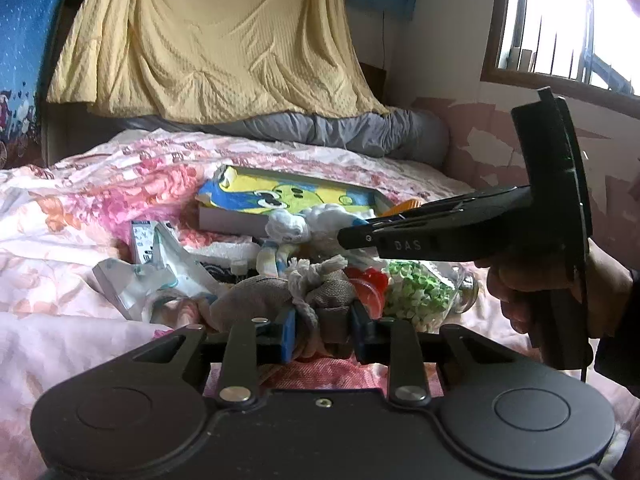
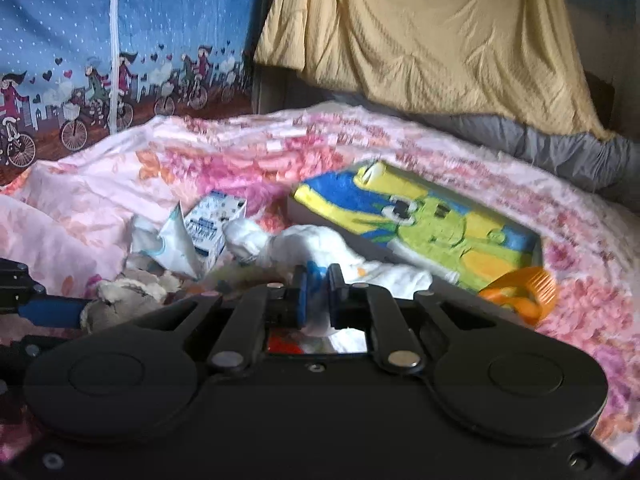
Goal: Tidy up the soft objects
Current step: 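Carry the gray pouch and white toy toward the cartoon tray with both grippers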
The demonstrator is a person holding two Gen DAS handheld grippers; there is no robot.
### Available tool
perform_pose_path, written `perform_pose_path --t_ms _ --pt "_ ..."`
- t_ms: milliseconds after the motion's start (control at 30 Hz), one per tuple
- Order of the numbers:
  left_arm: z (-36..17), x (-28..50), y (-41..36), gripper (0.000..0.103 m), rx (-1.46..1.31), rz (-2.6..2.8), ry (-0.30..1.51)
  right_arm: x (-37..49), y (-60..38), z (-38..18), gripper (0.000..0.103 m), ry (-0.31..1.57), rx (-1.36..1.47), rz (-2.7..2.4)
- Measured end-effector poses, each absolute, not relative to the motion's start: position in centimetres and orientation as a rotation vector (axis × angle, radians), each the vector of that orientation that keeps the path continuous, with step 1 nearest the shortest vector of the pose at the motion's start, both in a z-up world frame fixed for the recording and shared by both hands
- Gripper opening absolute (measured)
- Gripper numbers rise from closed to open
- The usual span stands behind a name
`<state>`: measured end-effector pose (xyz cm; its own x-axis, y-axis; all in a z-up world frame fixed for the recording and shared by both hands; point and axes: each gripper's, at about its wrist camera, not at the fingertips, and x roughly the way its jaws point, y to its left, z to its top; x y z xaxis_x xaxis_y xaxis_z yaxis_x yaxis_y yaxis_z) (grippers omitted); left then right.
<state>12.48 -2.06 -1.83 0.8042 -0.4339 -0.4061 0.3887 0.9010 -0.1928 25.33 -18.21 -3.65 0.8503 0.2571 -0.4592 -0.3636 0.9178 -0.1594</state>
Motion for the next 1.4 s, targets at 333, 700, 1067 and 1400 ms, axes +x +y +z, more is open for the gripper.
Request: perform_pose_path --t_ms 333,700,1067,1400 --pt "0.6 10.8 -2.0 0.029 -0.101 -0.375 0.369 23.2 -19.4 -0.6 0.004 0.322 -0.263 0.275" --pt "5.1 16.7 -4.7 0.029 -0.060 -0.349 0.344 25.3 -24.2 3.2 0.004 0.237 -0.163 0.188" --pt "8.2 27.9 -10.3 0.029 -0.144 -0.277 0.420 28.5 -32.4 4.9 0.004 0.238 0.110 0.148" --pt "6.3 35.8 -16.3 0.029 -0.137 -0.195 0.534 29.6 -33.6 2.1 0.004 0.256 0.159 0.113"
